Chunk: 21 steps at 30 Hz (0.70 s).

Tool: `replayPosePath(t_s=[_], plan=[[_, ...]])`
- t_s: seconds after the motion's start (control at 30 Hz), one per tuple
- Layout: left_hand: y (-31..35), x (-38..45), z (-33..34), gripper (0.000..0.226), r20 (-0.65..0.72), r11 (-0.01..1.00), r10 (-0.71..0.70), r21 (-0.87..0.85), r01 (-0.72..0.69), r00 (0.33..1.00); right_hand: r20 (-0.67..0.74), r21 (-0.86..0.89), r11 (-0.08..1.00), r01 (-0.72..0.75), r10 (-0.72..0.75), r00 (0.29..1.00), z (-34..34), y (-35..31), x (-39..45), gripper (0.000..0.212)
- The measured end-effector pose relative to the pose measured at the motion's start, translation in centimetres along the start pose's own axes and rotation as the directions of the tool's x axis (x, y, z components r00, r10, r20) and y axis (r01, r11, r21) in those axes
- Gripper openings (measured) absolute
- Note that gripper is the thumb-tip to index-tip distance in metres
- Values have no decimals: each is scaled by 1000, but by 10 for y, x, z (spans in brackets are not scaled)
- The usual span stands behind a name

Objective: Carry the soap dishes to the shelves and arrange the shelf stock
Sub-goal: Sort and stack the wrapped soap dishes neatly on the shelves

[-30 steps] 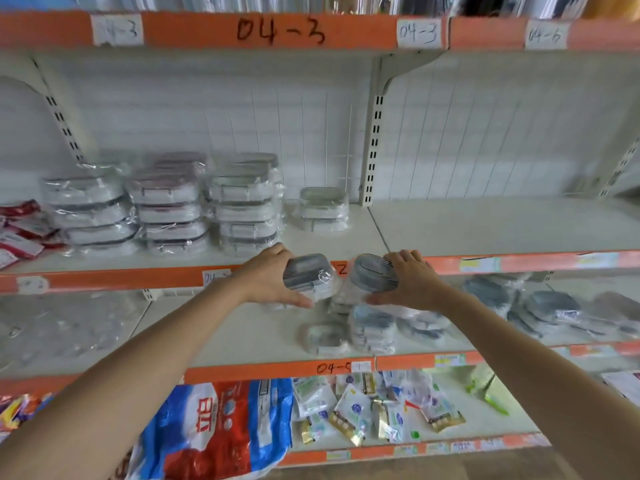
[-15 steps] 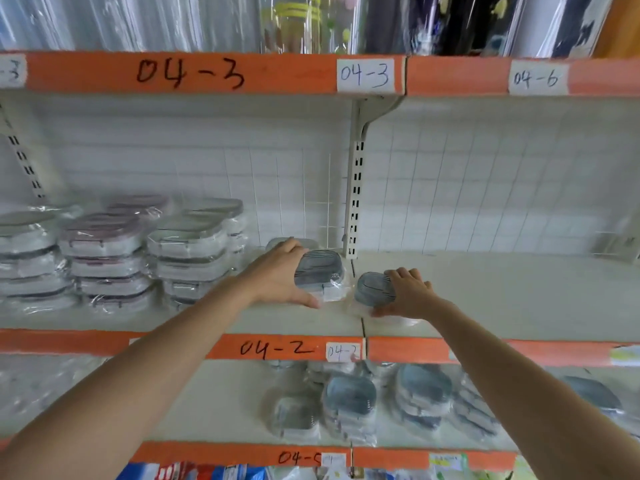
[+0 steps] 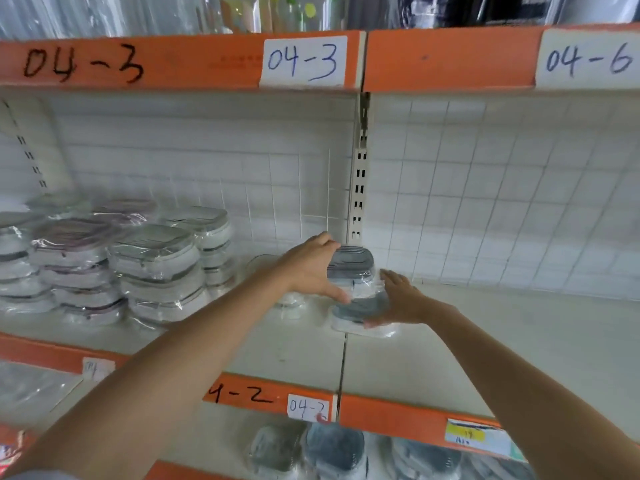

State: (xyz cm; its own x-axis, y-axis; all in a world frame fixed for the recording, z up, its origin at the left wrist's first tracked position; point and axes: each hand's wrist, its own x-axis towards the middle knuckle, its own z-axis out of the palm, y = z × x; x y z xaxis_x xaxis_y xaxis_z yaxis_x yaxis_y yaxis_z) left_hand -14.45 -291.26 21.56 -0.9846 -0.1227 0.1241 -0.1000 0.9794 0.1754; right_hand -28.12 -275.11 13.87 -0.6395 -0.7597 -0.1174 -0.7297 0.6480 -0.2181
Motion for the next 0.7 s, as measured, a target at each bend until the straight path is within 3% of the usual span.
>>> replayPosePath(t_s=[0.13,0.37,0.53,0.7], plan=[[21,27,16,110,42,999,37,23,-38,998,24,91,995,-46,44,999,-16,43,-27,114],[32,51,48,103,189,993,14,115,-36,982,13,98,987,-125,124,992,-3,71,-62,92],[34,41,46,106,134,973,60,214,-88,989,-56,66,993,-94,98,994,-4,56,-82,82],[38,-5,43,72,38,948,206,241,-209,978,-120,-19,999,-41,39,992,2,17,-106,74]])
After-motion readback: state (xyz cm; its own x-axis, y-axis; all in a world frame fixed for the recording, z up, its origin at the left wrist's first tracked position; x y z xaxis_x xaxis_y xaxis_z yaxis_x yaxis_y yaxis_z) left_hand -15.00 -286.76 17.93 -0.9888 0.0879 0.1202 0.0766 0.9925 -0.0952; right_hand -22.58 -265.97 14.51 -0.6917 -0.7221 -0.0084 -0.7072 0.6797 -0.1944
